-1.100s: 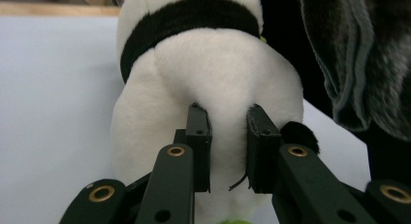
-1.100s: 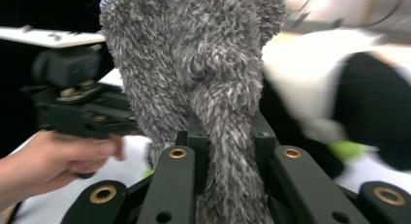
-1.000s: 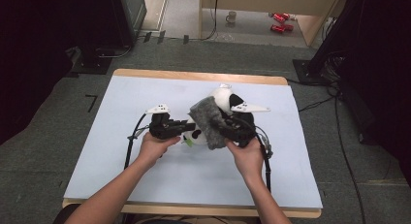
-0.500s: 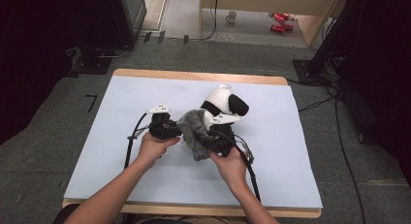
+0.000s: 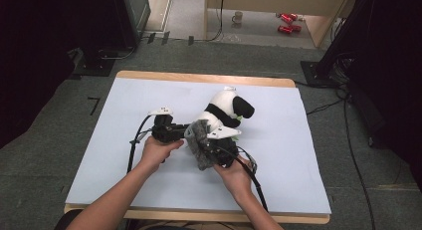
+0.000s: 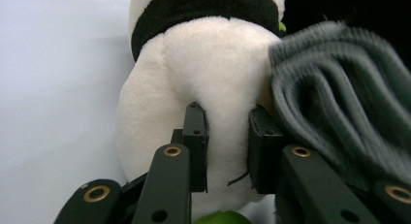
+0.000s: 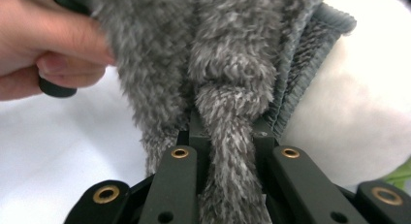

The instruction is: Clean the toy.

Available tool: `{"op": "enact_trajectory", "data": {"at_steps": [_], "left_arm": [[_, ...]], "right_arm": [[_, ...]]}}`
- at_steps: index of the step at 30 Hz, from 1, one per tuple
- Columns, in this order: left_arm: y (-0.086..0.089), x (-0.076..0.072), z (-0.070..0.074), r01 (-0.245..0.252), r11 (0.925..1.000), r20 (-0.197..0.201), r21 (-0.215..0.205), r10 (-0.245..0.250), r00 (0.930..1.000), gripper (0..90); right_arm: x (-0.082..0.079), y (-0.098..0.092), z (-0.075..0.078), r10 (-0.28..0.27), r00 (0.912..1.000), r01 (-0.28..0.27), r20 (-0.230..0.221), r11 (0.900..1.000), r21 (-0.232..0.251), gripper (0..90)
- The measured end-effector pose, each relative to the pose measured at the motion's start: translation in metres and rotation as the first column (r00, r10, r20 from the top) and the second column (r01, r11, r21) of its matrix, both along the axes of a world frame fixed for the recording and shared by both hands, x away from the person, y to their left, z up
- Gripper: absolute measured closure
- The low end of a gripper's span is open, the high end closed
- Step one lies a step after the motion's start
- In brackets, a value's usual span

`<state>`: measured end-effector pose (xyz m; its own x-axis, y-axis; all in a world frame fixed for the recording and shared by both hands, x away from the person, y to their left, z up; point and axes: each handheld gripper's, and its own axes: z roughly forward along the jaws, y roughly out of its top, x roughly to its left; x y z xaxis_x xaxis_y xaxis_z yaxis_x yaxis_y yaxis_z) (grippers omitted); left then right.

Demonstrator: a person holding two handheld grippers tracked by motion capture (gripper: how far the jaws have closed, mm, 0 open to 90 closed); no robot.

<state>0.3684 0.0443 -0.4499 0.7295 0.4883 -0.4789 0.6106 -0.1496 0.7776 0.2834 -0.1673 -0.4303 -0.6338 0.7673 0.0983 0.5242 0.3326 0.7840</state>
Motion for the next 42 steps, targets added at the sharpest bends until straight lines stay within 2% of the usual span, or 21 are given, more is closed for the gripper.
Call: {"op": "enact_trajectory", "data": {"at_steps": [3, 5, 7, 13, 21, 23, 26, 30, 32, 35, 42], "left_arm": [[0.002, 0.001, 0.0, -0.011, 0.9999, -0.008, -0.003, 0.011, 0.9999, 73.8], [0.003, 0.002, 0.0, -0.015, 0.9998, -0.015, -0.011, 0.014, 0.9998, 73.8], [0.003, 0.003, 0.0, -0.02, 0.9996, -0.022, -0.02, 0.02, 0.9996, 73.7], [0.004, 0.005, 0.0, -0.01, 0.9996, -0.031, -0.027, 0.01, 0.9995, 73.3], [0.004, 0.003, 0.001, 0.0, 0.9999, -0.023, -0.013, -0.001, 0.9997, 72.6], [0.004, 0.002, 0.001, -0.001, 0.9999, -0.02, -0.013, 0.0, 0.9998, 72.5], [0.006, 0.003, 0.001, -0.008, 0.9997, -0.025, -0.024, 0.008, 0.9997, 72.3], [0.008, 0.004, 0.001, -0.012, 0.9996, -0.031, -0.026, 0.011, 0.9995, 71.9], [0.008, 0.004, 0.002, -0.013, 0.9996, -0.032, -0.024, 0.012, 0.9994, 71.7], [0.008, 0.004, 0.002, -0.015, 0.9996, -0.033, -0.023, 0.015, 0.9994, 71.4], [0.008, 0.004, 0.002, -0.012, 0.9997, -0.038, -0.023, 0.011, 0.9992, 71.4]], "right_arm": [[0.0, 0.005, -0.006, 0.01, 0.9999, -0.01, 0.001, 0.999, -0.039, 79.2], [0.0, 0.009, -0.01, 0.021, 0.9996, -0.022, -0.021, 0.998, -0.057, 79.3], [0.002, 0.012, -0.018, 0.025, 0.9977, -0.03, -0.063, 0.997, -0.068, 79.2], [0.011, 0.016, -0.038, 0.019, 0.9927, -0.029, -0.119, 0.996, -0.08, 79.2], [0.019, 0.016, -0.05, 0.011, 0.989, -0.028, -0.148, 0.993, -0.111, 79.4], [0.022, 0.014, -0.051, 0.012, 0.9862, -0.029, -0.165, 0.995, -0.098, 79.4], [0.022, 0.017, -0.047, 0.013, 0.9843, -0.035, -0.176, 0.992, -0.123, 79.0], [0.015, 0.019, -0.036, 0.058, 0.98, -0.084, -0.19, 0.988, -0.131, 78.9], [0.012, 0.02, -0.029, 0.073, 0.9816, -0.098, -0.176, 0.985, -0.138, 78.9], [0.005, 0.02, -0.016, 0.077, 0.99, -0.091, -0.118, 0.988, -0.123, 79.1], [-0.004, 0.02, 0.01, 0.075, 0.997, -0.077, -0.016, 0.991, -0.112, 79.4]]}}
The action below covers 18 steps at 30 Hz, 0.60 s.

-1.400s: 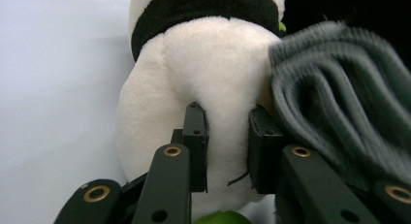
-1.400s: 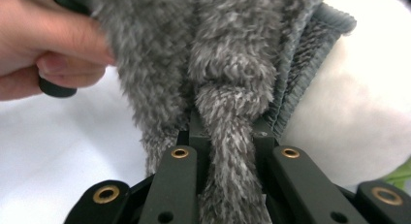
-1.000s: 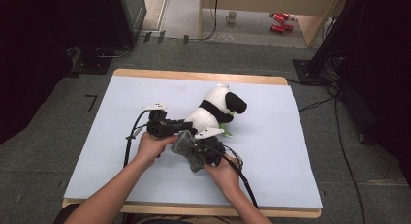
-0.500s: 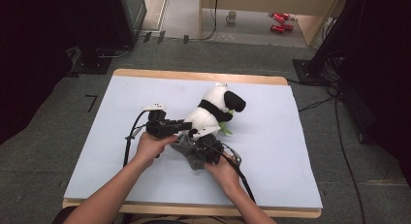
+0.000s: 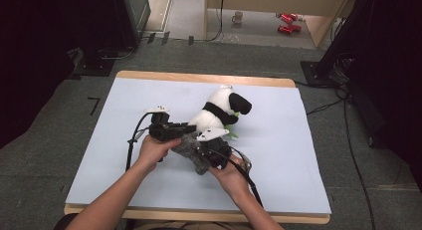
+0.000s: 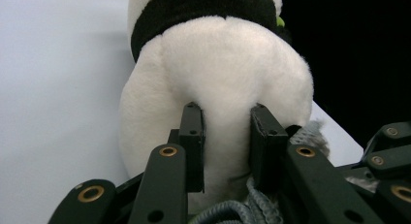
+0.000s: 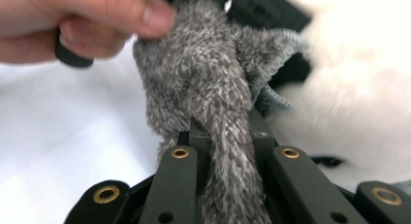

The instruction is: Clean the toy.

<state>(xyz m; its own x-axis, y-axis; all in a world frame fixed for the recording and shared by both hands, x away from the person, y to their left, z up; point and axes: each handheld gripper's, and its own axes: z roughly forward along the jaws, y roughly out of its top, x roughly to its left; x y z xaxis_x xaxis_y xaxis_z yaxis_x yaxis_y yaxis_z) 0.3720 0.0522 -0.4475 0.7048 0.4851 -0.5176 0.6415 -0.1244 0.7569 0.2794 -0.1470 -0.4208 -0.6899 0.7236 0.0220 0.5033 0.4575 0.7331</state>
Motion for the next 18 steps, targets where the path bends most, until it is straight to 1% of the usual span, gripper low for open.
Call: {"op": "enact_trajectory", "data": {"at_steps": [2, 7, 9, 10, 12, 13, 14, 16, 18], "left_arm": [[-0.001, -0.001, 0.0, 0.0, 1.0, 0.0, 0.002, 0.0, 1.0, 71.4], [-0.001, -0.002, -0.001, -0.001, 1.0, -0.007, 0.001, 0.001, 1.0, 71.3], [-0.001, -0.002, -0.001, 0.001, 1.0, -0.012, -0.003, -0.001, 0.9999, 71.2], [-0.002, -0.002, -0.001, 0.002, 1.0, -0.014, -0.004, -0.002, 0.9999, 71.1], [-0.002, -0.002, -0.001, 0.006, 1.0, -0.013, 0.0, -0.006, 0.9999, 71.0], [-0.001, -0.002, 0.0, 0.008, 1.0, -0.015, 0.0, -0.008, 0.9999, 71.0], [-0.001, -0.002, 0.0, 0.009, 1.0, -0.014, 0.0, -0.009, 0.9999, 70.9], [0.001, 0.0, 0.0, 0.007, 1.0, -0.016, -0.002, -0.007, 0.9998, 71.0], [0.003, 0.002, 0.0, -0.001, 1.0, -0.022, -0.009, 0.0, 0.9998, 71.0]], "right_arm": [[0.001, 0.003, -0.001, -0.006, 0.9999, 0.006, 0.011, 1.0, -0.01, 79.6], [0.009, 0.009, -0.019, -0.017, 0.9998, 0.017, 0.005, 1.0, -0.022, 79.9], [0.01, 0.01, -0.026, -0.012, 0.9997, 0.012, 0.02, 0.999, -0.035, 80.0], [0.011, 0.01, -0.029, -0.009, 0.9997, 0.01, 0.021, 0.999, -0.04, 80.0], [0.013, 0.01, -0.037, -0.013, 0.9999, 0.013, 0.003, 0.998, -0.058, 80.0], [0.015, 0.009, -0.043, -0.023, 0.9995, 0.021, -0.02, 0.998, -0.06, 79.9], [0.016, 0.008, -0.047, -0.033, 0.9984, 0.03, -0.046, 0.998, -0.055, 79.9], [0.017, 0.004, -0.051, -0.037, 0.9966, 0.034, -0.073, 0.999, -0.042, 79.7], [0.019, 0.0, -0.051, -0.042, 0.9939, 0.039, -0.102, 0.999, -0.033, 79.6]]}}
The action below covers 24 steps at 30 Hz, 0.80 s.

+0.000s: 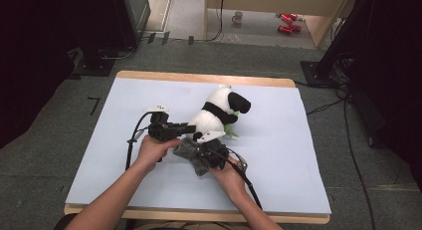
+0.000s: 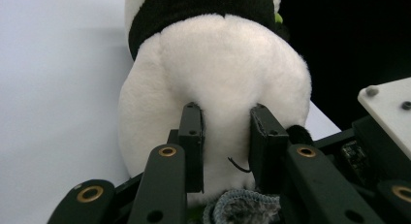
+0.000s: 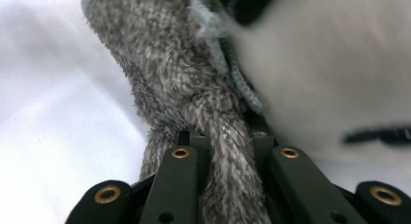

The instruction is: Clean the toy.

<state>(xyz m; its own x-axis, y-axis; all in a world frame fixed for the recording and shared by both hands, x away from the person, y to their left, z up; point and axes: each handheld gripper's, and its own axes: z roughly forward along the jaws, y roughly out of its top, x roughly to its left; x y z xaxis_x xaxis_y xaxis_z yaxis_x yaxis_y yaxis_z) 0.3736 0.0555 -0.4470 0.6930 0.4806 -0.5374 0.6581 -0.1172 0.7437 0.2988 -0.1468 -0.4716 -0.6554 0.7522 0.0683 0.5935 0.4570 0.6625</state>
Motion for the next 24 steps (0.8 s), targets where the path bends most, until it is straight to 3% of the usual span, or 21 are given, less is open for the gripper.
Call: {"op": "enact_trajectory", "data": {"at_steps": [3, 7, 11, 13, 18, 22, 24], "left_arm": [[0.004, 0.002, 0.0, 0.0, 1.0, -0.004, 0.0, 0.0, 1.0, 71.0], [0.011, 0.005, 0.004, 0.016, 0.9997, 0.004, 0.017, -0.016, 0.9999, 71.1], [0.021, 0.006, 0.012, 0.019, 0.9996, 0.047, 0.022, -0.02, 0.9987, 71.4], [0.026, 0.007, 0.016, 0.003, 0.9998, 0.062, 0.019, -0.005, 0.9981, 71.5], [0.039, 0.012, 0.02, -0.007, 0.998, 0.095, 0.063, 0.001, 0.9955, 71.9], [0.043, 0.015, 0.019, 0.003, 0.9959, 0.102, 0.09, -0.012, 0.9947, 71.8], [0.043, 0.015, 0.019, 0.013, 0.996, 0.107, 0.088, -0.022, 0.994, 71.8]], "right_arm": [[0.003, -0.004, 0.003, 0.004, 0.9993, -0.003, -0.037, 1.0, 0.011, 79.5], [0.003, -0.007, 0.011, 0.049, 0.9968, -0.048, -0.064, 0.999, 0.017, 79.4], [0.001, -0.011, 0.025, 0.086, 0.9944, -0.084, -0.062, 0.996, 0.035, 79.3], [0.0, -0.016, 0.034, 0.087, 0.9954, -0.085, -0.04, 0.995, 0.058, 79.4], [0.005, -0.037, 0.052, 0.034, 0.9992, -0.032, -0.019, 0.996, 0.087, 79.3], [0.015, -0.066, 0.053, -0.05, 0.9979, 0.054, -0.042, 0.995, 0.086, 79.3], [0.019, -0.082, 0.053, -0.104, 0.9935, 0.108, -0.046, 0.99, 0.095, 79.3]]}}
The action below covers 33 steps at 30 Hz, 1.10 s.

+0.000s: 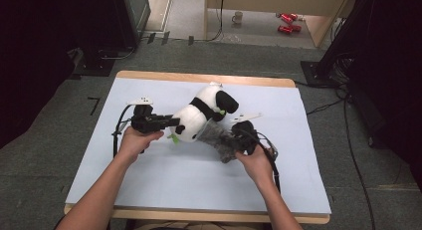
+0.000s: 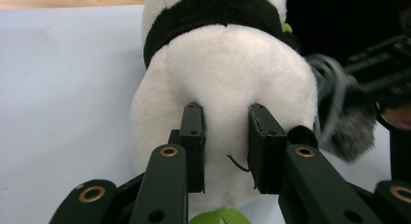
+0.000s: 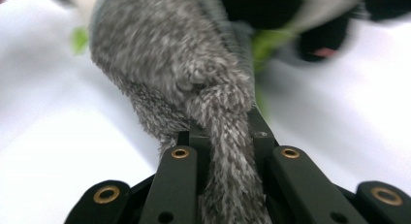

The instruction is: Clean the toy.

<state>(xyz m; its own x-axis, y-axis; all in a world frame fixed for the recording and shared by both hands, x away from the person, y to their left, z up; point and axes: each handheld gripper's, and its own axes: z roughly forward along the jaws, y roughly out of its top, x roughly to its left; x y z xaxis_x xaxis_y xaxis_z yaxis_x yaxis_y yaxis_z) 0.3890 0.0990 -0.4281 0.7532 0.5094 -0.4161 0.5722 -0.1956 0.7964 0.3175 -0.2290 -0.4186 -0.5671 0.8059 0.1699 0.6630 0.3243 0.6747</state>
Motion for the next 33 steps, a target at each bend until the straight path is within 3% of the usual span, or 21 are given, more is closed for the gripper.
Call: {"op": "enact_trajectory", "data": {"at_steps": [6, 12, 17, 22, 25, 28, 33], "left_arm": [[-0.002, -0.003, -0.001, 0.01, 0.9999, -0.001, 0.002, -0.01, 0.9999, 71.2], [-0.002, -0.005, -0.005, 0.019, 0.9996, -0.001, 0.019, -0.019, 0.9998, 69.4], [-0.007, -0.008, -0.007, 0.069, 0.9969, 0.021, 0.038, -0.07, 0.9973, 67.1], [-0.008, -0.01, -0.008, 0.073, 0.9968, 0.025, 0.033, -0.074, 0.9969, 62.5], [-0.007, -0.01, -0.007, 0.073, 0.9971, 0.022, 0.024, -0.073, 0.9971, 57.8], [-0.007, -0.011, -0.006, 0.085, 0.9963, 0.022, 0.018, -0.085, 0.9961, 52.7], [-0.005, -0.011, -0.003, 0.077, 0.9966, 0.017, -0.031, -0.076, 0.9969, 48.2]], "right_arm": [[0.007, -0.039, -0.006, -0.112, 0.9934, 0.111, -0.027, 0.994, -0.016, 79.3], [0.016, -0.059, -0.026, -0.203, 0.9763, 0.201, -0.076, 0.979, -0.034, 78.6], [0.023, -0.065, -0.039, -0.223, 0.9696, 0.22, -0.101, 0.975, -0.035, 76.7], [0.027, -0.068, -0.047, -0.227, 0.9632, 0.224, -0.145, 0.974, -0.032, 64.4], [0.026, -0.068, -0.044, -0.228, 0.9632, 0.229, -0.143, 0.973, -0.006, 52.4], [0.024, -0.067, -0.041, -0.219, 0.9655, 0.221, -0.14, 0.975, 0.001, 48.4], [0.02, -0.066, -0.031, -0.203, 0.9748, 0.204, -0.093, 0.979, 0.007, 46.0]]}}
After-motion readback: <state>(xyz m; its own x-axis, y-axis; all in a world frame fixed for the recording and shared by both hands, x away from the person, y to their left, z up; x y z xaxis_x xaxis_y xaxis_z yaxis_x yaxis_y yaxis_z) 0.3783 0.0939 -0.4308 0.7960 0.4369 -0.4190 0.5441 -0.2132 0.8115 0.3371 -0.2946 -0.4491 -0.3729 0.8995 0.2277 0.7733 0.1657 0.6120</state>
